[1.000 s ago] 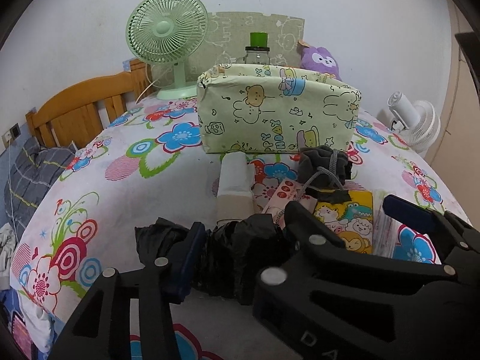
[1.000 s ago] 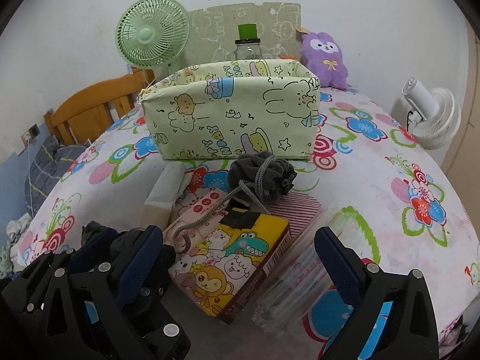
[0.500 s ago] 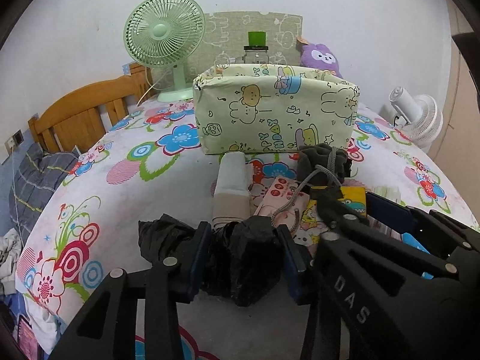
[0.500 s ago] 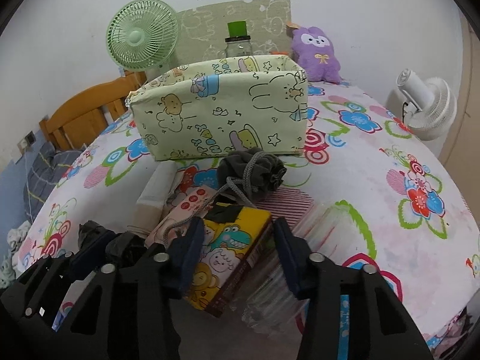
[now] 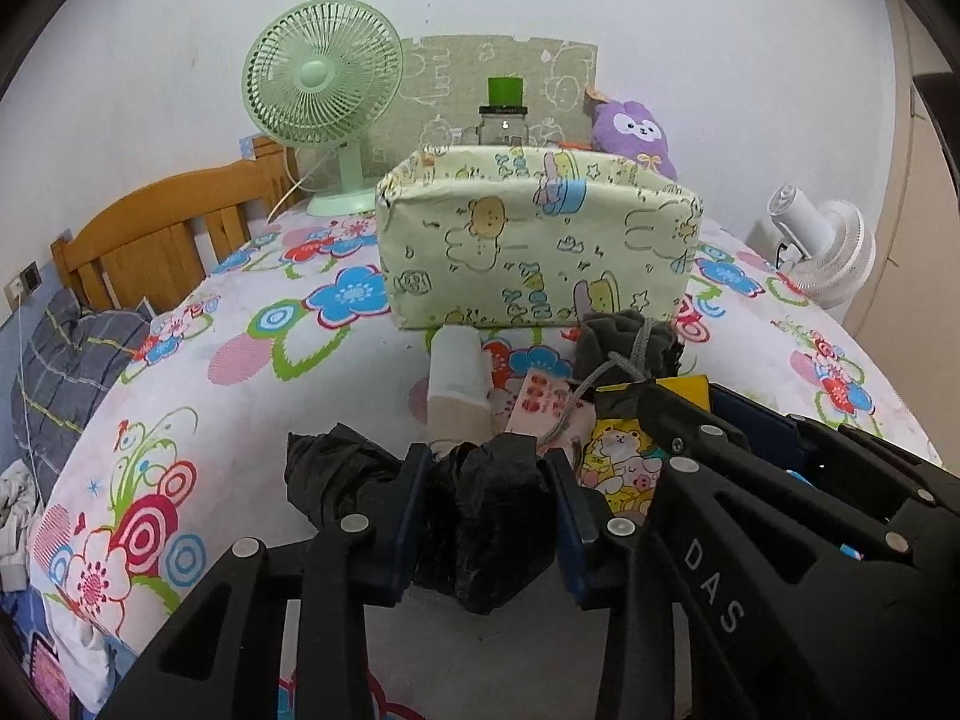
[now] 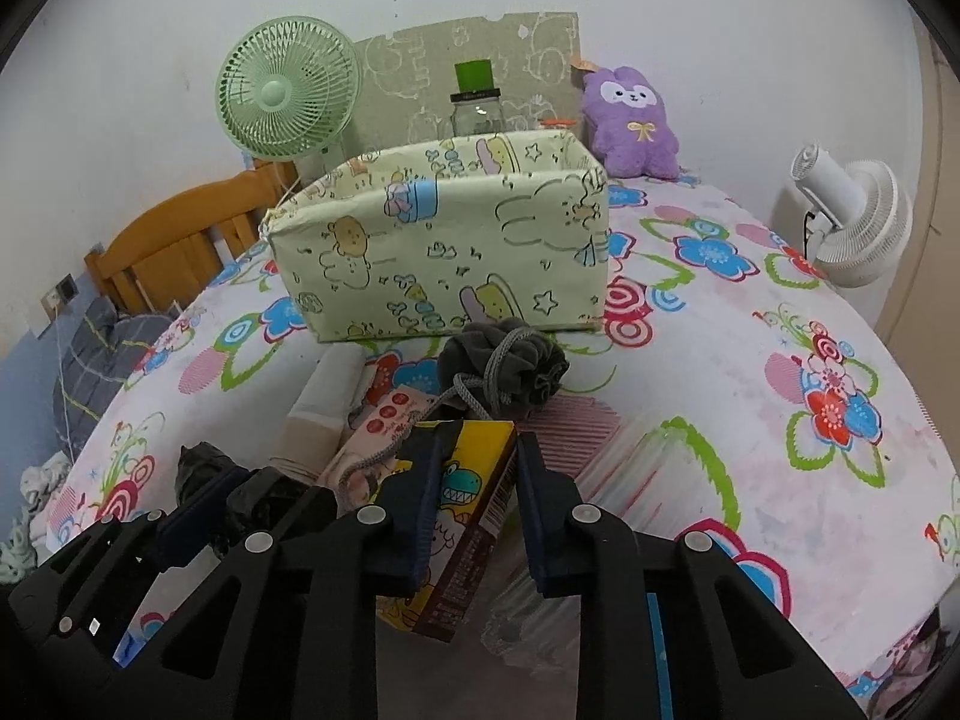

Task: Organize soft objects
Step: 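Lift the black umbrella with the left tool while the right tool lifts the cartoon box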

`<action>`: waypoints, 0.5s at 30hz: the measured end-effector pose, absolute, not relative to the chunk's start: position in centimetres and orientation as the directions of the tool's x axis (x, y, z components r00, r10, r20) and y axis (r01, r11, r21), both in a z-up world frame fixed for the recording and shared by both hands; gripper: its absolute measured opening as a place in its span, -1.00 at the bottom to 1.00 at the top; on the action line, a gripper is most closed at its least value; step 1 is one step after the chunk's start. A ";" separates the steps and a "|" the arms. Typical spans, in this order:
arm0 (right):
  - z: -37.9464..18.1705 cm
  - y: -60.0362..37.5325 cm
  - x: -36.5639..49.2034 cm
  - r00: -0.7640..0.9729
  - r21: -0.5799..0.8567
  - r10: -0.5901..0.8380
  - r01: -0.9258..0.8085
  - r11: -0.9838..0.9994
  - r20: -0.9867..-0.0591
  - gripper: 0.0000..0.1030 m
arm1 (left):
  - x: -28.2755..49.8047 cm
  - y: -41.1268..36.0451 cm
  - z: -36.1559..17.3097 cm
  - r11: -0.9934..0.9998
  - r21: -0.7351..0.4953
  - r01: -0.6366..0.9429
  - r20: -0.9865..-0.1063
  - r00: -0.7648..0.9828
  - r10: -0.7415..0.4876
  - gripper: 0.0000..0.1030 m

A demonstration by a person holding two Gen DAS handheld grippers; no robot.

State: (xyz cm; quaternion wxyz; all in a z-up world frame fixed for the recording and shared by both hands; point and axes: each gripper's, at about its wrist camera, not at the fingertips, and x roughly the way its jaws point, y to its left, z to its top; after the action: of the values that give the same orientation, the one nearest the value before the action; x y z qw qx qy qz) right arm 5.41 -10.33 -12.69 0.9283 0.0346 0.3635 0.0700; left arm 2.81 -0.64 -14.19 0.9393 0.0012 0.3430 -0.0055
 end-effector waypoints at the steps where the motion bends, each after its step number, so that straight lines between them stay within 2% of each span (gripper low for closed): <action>1: -12.5 -10.4 5.4 0.729 0.116 0.156 -0.105 0.988 -0.667 -0.48 | 2.8 -0.7 -14.0 1.000 -0.002 0.012 -0.641 0.767 -0.011 -0.27; 15: -9.2 -11.3 5.1 0.769 0.128 0.158 -0.099 0.987 -0.619 -0.52 | 2.6 -1.5 -10.8 1.000 0.003 0.025 -0.595 0.804 -0.019 -0.27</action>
State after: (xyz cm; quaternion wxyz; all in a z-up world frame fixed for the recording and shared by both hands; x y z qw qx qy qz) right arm 5.06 -11.29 -9.19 0.9395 0.0441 0.3327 0.0685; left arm 2.57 -1.54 -10.84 0.9496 0.0051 0.3132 -0.0115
